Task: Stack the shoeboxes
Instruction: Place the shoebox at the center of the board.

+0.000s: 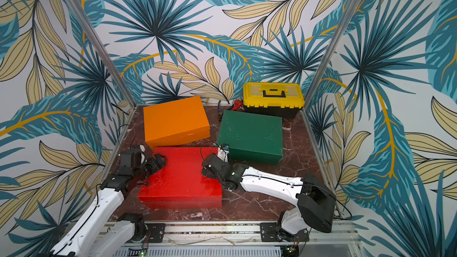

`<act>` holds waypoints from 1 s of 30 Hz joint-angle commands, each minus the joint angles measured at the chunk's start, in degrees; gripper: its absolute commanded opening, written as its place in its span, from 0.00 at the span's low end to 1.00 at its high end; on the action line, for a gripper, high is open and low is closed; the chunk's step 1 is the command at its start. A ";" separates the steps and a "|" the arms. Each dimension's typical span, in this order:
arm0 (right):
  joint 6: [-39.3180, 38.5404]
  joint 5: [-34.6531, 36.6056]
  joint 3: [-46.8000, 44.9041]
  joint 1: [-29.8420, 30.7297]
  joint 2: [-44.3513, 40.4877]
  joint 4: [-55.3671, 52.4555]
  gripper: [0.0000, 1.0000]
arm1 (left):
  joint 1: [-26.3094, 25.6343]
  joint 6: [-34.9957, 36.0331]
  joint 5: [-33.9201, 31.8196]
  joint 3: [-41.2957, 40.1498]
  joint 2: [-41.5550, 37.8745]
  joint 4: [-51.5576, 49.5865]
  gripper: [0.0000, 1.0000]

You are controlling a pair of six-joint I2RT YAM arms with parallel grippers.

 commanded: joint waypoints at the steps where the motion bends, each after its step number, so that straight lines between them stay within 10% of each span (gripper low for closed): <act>1: 0.62 -18.74 -2.06 1.56 4.74 16.65 0.88 | -7.22 -8.08 15.35 -1.68 4.60 3.74 0.91; 30: -4.80 -8.54 1.74 3.88 -5.67 -2.77 0.88 | -9.36 -7.98 13.70 2.48 -8.31 -12.28 1.00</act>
